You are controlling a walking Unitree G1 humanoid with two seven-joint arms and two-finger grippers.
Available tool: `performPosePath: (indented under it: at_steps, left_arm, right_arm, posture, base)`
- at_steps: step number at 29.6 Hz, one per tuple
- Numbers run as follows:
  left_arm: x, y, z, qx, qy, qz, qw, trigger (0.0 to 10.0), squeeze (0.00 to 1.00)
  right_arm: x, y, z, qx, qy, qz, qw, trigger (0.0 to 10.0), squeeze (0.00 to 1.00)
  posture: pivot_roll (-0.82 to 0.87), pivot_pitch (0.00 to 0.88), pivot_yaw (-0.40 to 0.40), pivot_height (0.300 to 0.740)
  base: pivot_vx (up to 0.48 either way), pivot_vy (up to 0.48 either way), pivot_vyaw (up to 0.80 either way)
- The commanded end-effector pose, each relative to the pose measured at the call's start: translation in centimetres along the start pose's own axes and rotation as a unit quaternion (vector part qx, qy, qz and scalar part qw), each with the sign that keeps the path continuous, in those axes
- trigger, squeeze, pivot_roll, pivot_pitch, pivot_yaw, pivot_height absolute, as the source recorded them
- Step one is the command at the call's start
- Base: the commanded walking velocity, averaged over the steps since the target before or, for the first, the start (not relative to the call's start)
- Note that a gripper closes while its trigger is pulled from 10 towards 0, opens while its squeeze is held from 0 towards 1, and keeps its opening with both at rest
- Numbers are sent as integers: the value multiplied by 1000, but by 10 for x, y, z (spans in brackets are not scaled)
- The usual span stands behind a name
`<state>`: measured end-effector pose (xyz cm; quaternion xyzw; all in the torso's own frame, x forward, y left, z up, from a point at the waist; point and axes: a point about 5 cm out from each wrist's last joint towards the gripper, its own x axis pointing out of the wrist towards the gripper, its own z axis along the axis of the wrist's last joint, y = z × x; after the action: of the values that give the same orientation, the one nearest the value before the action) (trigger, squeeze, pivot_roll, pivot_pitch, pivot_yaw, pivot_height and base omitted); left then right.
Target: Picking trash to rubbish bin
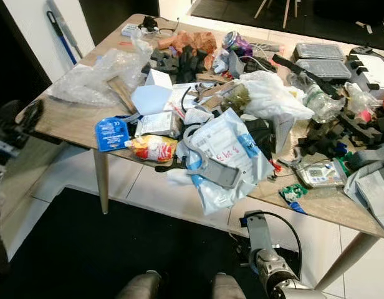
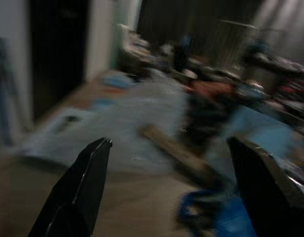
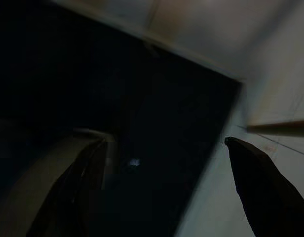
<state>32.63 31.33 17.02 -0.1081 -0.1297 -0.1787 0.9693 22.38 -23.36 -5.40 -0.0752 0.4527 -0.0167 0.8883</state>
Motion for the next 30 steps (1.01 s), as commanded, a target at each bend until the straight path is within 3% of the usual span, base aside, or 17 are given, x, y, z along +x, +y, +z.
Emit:
performPosePath:
  at_steps: [1, 2, 4, 5, 7, 9, 10, 13, 15, 16, 17, 18, 19, 25, 28, 29, 30]
  left_arm:
    - [5, -17, -8, -12, 15, -75, 997, 10000, 0]
    - [5, -17, -8, -12, 15, -75, 997, 10000, 0]
    - [17, -45, -5, -27, 3, -190, 981, 10000, 0]
    - [17, -45, -5, -27, 3, -190, 981, 10000, 0]
    - [19, -70, -1, -27, 13, -289, 957, 10000, 0]
    - [18, -77, -1, -25, 19, -316, 948, 10000, 0]
    - [18, -94, 1, -11, 34, -368, 929, 10000, 0]
    - [19, -103, 2, 2, 42, -390, 920, 10000, 0]
    - [19, -124, 0, 33, 62, -435, 898, 10000, 31]
    - [20, -130, -3, 55, 75, -443, 892, 10000, 227]
    - [20, -130, -3, 55, 75, -443, 892, 10000, 227]
    - [25, -134, -6, 90, 85, -436, 891, 10000, 988]
    - [29, -135, -7, 125, 92, -425, 892, 10000, 1000]
    - [37, -138, -11, 193, 104, -395, 892, 10000, 1000]
    - [41, -147, -17, 258, 126, -383, 878, 10000, 1000]
    - [42, -147, -20, 275, 139, -378, 873, 10000, 173]
    - [42, -147, -23, 292, 158, -378, 864, 10000, 0]
  right_arm:
    - [-3, -22, 4, 12, -5, -11, 1000, 10000, 0]
    - [-3, -22, 4, 12, -5, -11, 1000, 10000, 0]
    - [-4, -29, 6, 9, -7, -14, 1000, 10000, 0]
    - [-4, -29, 6, 9, -7, -14, 1000, 10000, 0]
    - [-5, -30, 4, 8, -4, -14, 1000, 10000, 0]
    - [-5, -30, 3, 7, -3, -15, 1000, 10000, 0]
    - [-5, -31, 1, 6, -1, -15, 1000, 10000, 0]
    - [-5, -31, 0, 5, 0, -14, 1000, 10000, 0]
    - [-5, -30, -2, 3, 4, -11, 1000, 10000, 0]
    - [-5, -29, -3, 3, 5, -10, 1000, 10000, 0]
    - [-5, -29, -3, 3, 5, -10, 1000, 10000, 0]
    - [-5, -29, -4, 2, 6, -9, 1000, 10000, 0]
    - [-5, -27, -5, 2, 7, -7, 1000, 10000, 0]
    - [-5, -24, -7, 1, 12, -3, 1000, 10000, 0]
    - [-4, -21, -10, 1, 15, 0, 1000, 10000, 0]
    - [-4, -21, -10, 1, 15, 0, 1000, 10000, 0]
    - [-4, -21, -10, 1, 16, 0, 1000, 10000, 0]
  posture:
    - [28, 116, -14, 740]
    - [28, 116, -14, 740]
    - [27, 114, -18, 740]
    - [27, 114, -18, 740]
    - [26, 112, -19, 740]
    - [26, 112, -19, 740]
    - [28, 114, -18, 740]
    - [28, 114, -18, 740]
    - [28, 120, -17, 740]
    - [28, 120, -17, 740]
    - [28, 120, -17, 740]
    - [26, 123, -16, 740]
    - [26, 123, -16, 740]
    - [30, 127, -12, 740]
    - [33, 130, -7, 740]
    - [33, 130, -7, 740]
    - [32, 131, -6, 740]
  base:
    - [0, 0, 0]
    - [0, 0, 0]
    - [0, 0, 0]
    - [0, 0, 0]
    - [0, 0, 0]
    - [0, 0, 0]
    - [0, 0, 0]
    - [0, 0, 0]
    - [0, 0, 0]
    - [0, 0, 0]
    - [0, 0, 0]
    - [0, 0, 0]
    - [0, 0, 0]
    - [0, 0, 0]
    - [0, 0, 0]
    - [0, 0, 0]
    - [0, 0, 0]
